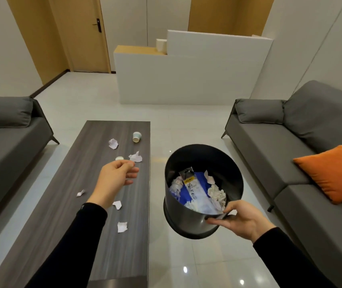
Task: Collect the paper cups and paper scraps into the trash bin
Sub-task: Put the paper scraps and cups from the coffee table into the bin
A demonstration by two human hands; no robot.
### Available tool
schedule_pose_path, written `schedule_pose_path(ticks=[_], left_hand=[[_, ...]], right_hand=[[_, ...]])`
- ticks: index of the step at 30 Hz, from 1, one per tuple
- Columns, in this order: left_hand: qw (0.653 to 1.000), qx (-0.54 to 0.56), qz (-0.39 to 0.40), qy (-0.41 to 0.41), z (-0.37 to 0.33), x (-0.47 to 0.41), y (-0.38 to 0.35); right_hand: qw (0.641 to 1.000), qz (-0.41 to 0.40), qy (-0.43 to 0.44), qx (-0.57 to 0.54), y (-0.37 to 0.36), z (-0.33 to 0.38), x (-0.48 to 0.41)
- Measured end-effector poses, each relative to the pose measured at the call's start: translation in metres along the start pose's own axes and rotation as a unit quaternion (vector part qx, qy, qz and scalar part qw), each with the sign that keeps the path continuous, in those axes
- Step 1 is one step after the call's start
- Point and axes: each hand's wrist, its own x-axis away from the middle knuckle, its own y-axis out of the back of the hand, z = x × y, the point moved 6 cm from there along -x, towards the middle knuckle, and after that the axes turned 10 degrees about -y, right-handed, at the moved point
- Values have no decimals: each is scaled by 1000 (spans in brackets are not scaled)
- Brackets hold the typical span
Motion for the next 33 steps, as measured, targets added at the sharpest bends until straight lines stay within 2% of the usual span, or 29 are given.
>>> schedule_pose_path(ticks=[13,20,25,28,33], left_hand=[[997,-5,-54,48,30,-87,0],[987,-24,-135,87,69,-138,-11],[970,-31,-196,137,103,-165,-30],[954,-27,-249,164,127,-173,-35],[932,-40,-297,205,190,-165,-25]], right_hand=[[994,-28,-85,57,-35,59,-109],[981,-43,-140,129,-56,111,-206],[951,-25,-176,254,-68,145,-271],[919,-16,-192,344,-75,159,-309],[874,3,-218,435,-80,153,-371]])
